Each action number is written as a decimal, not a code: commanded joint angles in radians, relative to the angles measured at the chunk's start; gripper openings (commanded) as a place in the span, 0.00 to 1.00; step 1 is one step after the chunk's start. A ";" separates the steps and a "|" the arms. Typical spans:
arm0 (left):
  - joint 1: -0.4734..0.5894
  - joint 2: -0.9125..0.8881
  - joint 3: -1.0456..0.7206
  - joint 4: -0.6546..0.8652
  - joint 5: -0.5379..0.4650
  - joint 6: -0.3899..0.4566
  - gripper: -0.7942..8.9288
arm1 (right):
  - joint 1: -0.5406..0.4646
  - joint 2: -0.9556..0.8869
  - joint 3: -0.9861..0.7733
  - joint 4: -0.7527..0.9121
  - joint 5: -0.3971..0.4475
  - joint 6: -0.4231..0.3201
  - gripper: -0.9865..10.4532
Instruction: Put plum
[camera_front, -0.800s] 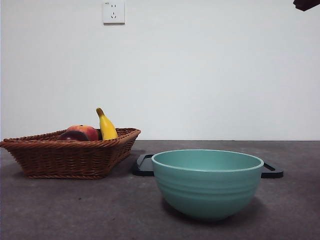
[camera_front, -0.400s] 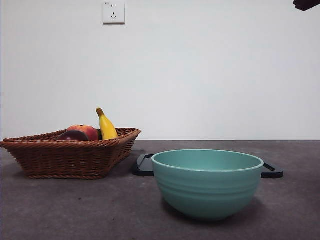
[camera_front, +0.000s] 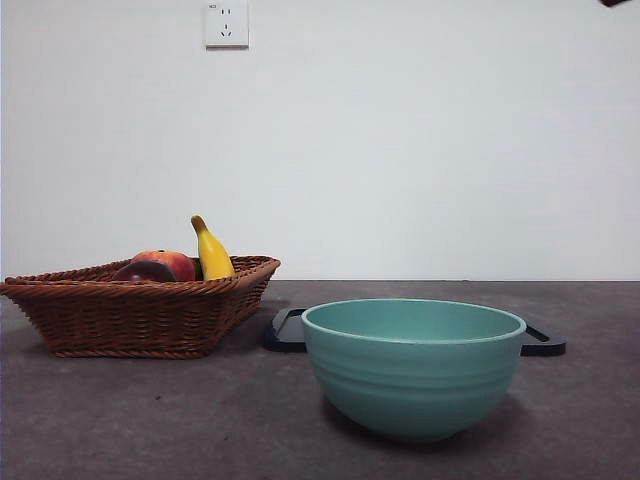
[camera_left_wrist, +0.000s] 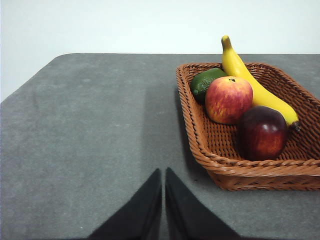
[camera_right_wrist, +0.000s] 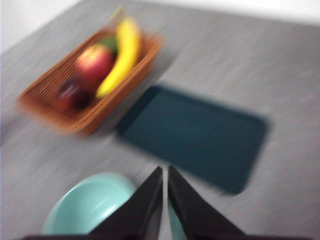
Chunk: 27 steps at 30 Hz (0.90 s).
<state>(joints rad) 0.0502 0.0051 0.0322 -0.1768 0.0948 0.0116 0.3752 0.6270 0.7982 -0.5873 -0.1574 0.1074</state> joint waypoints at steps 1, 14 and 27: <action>0.003 -0.002 -0.021 -0.008 -0.002 -0.005 0.09 | -0.124 -0.068 -0.073 0.106 0.004 -0.024 0.09; 0.003 -0.002 -0.021 -0.008 -0.002 -0.005 0.09 | -0.445 -0.491 -0.627 0.566 0.042 -0.074 0.09; 0.003 -0.002 -0.021 -0.009 -0.002 -0.005 0.09 | -0.443 -0.623 -0.788 0.582 0.059 -0.067 0.09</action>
<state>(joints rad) 0.0502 0.0051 0.0322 -0.1768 0.0948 0.0116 -0.0673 0.0044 0.0158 -0.0093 -0.1017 0.0475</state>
